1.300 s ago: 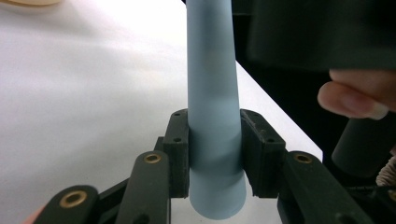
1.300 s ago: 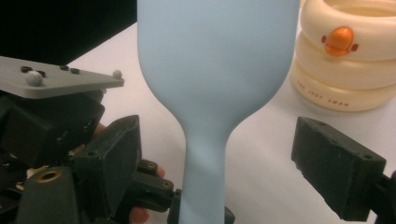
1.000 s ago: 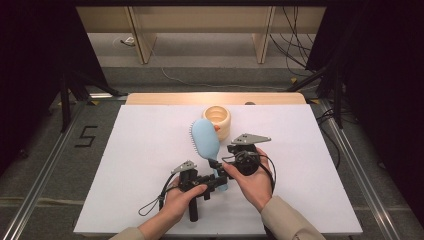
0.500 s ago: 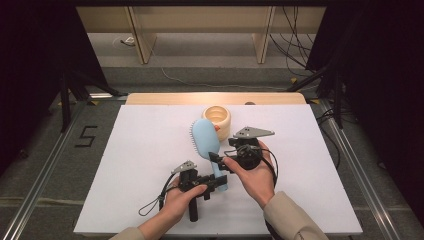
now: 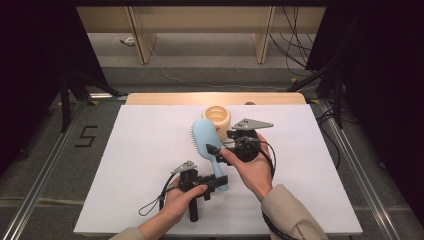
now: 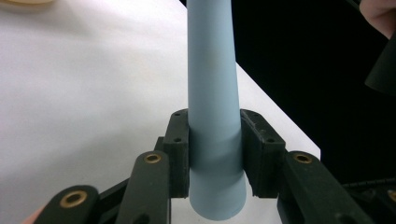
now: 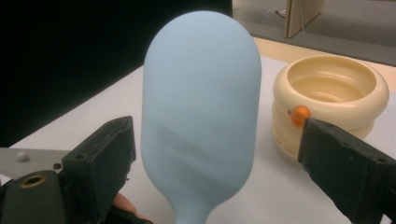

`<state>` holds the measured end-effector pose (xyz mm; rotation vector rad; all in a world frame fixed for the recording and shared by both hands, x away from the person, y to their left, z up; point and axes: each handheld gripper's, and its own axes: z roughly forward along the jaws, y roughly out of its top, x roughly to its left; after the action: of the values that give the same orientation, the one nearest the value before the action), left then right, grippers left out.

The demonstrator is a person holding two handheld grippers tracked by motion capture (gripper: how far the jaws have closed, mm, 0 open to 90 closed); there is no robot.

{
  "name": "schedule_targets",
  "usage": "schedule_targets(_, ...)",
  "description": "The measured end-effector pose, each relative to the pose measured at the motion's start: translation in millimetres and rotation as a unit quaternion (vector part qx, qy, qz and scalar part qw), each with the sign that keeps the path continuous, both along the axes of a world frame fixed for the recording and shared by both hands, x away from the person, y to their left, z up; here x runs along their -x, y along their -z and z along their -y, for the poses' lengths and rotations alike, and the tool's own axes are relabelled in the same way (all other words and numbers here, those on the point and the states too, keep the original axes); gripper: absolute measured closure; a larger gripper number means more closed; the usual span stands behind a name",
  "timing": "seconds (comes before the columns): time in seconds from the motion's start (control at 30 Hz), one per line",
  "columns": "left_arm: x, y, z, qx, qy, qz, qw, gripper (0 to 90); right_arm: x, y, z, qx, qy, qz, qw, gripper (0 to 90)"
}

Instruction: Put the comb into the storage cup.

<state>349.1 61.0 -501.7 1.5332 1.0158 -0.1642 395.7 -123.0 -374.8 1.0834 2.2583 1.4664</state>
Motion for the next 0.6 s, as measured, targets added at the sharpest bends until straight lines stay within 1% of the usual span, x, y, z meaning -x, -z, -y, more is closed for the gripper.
schedule_targets(0.2,0.0,-0.4,0.0,0.002,0.000,0.001,1.0000,65.1,-3.1,-6.6,-5.5,-0.002,-0.003,0.007,1.0000,11.7)
schedule_targets(0.33,0.5,-0.6,0.5,0.005,-0.001,-0.001,1.0000,65.2,-4.9,-8.1,-8.2,-0.004,-0.005,0.009,0.9999,11.4)
schedule_targets(0.4,0.5,-0.7,0.2,0.003,0.001,0.001,1.0000,65.2,-7.6,-8.6,-9.9,-0.004,-0.003,0.003,1.0000,11.3)
schedule_targets(0.6,0.3,-0.8,-0.3,0.003,0.000,0.001,1.0000,65.2,-11.3,-8.8,-11.6,-0.004,-0.002,0.001,1.0000,10.7)
